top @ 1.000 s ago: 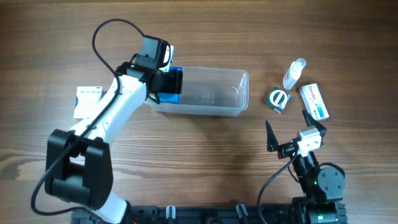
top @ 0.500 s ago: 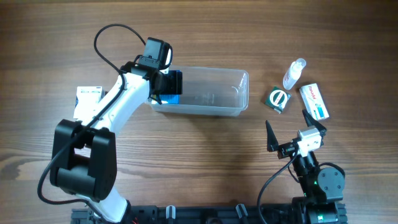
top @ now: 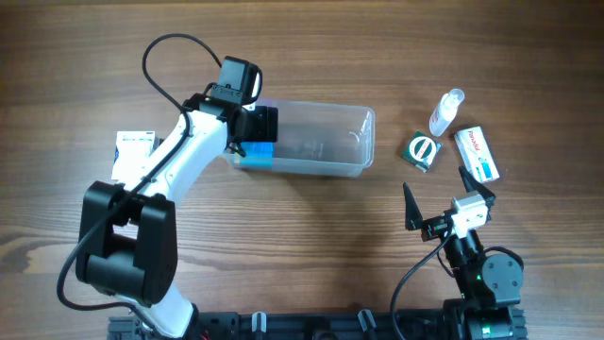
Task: Pack container
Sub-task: 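Lift the blue box with the left gripper and carry it toward the container, then lower the blue box into the container and open the left gripper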
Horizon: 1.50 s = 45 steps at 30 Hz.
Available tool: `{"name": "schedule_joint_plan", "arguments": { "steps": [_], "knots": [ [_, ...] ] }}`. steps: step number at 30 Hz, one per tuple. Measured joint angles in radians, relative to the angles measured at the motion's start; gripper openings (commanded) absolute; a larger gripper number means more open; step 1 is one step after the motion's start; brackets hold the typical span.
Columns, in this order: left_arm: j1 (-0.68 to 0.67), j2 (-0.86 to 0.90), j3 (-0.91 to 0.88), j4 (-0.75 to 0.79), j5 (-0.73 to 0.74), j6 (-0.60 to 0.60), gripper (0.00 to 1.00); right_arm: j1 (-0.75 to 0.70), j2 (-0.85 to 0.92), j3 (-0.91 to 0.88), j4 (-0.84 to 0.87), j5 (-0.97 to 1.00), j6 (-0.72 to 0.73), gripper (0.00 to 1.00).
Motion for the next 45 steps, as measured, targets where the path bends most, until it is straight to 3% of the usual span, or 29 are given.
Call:
{"name": "schedule_joint_plan", "arguments": {
  "steps": [6,8,9,10,20,26,45],
  "knots": [
    [0.000,0.000,0.000,0.001,-0.003,0.014,0.68,0.000,0.000,0.000,0.000,0.000,0.000,1.00],
    [0.000,0.000,0.000,0.004,-0.004,0.018,0.41,0.000,0.000,0.000,0.000,0.000,0.000,1.00],
    [0.000,0.000,0.000,0.004,-0.003,0.017,0.08,0.000,0.000,0.000,0.000,0.000,0.000,1.00],
    [0.000,0.000,0.000,0.004,0.000,0.012,0.04,0.000,0.000,0.000,0.000,0.000,0.000,1.00],
    [-0.086,0.000,0.000,0.004,0.044,0.012,0.04,0.000,0.000,0.000,0.000,0.000,0.000,1.00],
    [-0.181,0.000,0.000,-0.011,-0.056,-0.069,0.04,0.000,0.000,0.000,0.000,0.000,0.000,1.00],
    [-0.159,0.116,0.000,0.054,-0.090,-0.097,0.04,0.000,0.000,0.000,0.000,0.000,0.000,1.00]
  ]
}}
